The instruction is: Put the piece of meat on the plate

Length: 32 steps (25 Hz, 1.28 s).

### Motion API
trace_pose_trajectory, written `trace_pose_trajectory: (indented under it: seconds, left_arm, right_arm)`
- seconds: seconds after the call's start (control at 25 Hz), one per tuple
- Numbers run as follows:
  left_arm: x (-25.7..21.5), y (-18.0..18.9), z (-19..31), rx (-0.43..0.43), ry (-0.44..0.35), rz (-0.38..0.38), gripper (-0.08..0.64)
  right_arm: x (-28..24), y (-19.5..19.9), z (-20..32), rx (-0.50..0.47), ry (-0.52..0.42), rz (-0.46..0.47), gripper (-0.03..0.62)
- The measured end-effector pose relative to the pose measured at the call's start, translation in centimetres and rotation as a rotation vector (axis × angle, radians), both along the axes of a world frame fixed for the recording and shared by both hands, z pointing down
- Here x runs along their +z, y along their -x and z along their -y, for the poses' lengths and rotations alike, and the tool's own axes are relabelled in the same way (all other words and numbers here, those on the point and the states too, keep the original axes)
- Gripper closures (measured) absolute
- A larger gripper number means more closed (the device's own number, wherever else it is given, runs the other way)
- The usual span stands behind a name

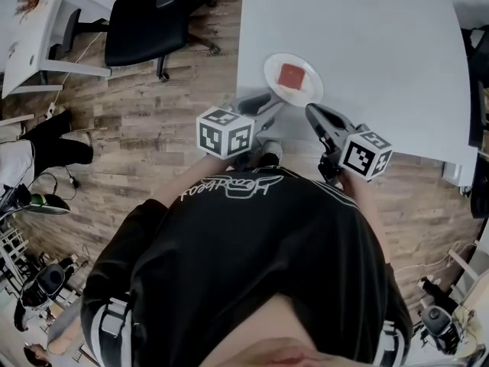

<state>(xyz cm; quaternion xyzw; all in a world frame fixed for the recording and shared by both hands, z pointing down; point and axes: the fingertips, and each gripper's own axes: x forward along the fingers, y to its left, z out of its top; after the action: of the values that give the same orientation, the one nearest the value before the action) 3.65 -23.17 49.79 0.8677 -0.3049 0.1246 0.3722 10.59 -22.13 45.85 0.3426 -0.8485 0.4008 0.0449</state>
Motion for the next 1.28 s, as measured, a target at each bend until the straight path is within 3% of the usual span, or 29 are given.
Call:
trace_pose_trajectory:
  seconds: [0.24, 0.56, 0.76, 1.0, 1.28]
  left_arm:
    - [-1.9, 2.2, -2.5, 0.016, -0.015, -0.038, 0.531]
    - [-5.5, 3.5, -7.3, 0.143, -0.175, -0.004, 0.551]
    - [-7.9, 4.6, -11.3, 0.219, -0.242, -0.017, 0.551]
    - [-9.5, 6.9, -16.1, 0.262, -0.243, -0.086, 0.551]
    - [-11.3, 10.7, -21.0, 0.248, -0.252, -0.127, 0.552]
  right_arm:
    - [-1.0, 2.0, -2.1, -0.003, -0.036, -0.022, 0.577]
    - [-2.4, 4.9, -6.6, -0.010, -0.116, -0.095, 0.578]
    - [-3.9, 7.1, -10.2, -0.019, -0.216, -0.177, 0.578]
    - [-5.4, 9.5, -14.5, 0.009, -0.272, -0.166, 0.578]
    - [-5.6, 12.5, -20.9, 0.031, -0.285, -0.156, 0.578]
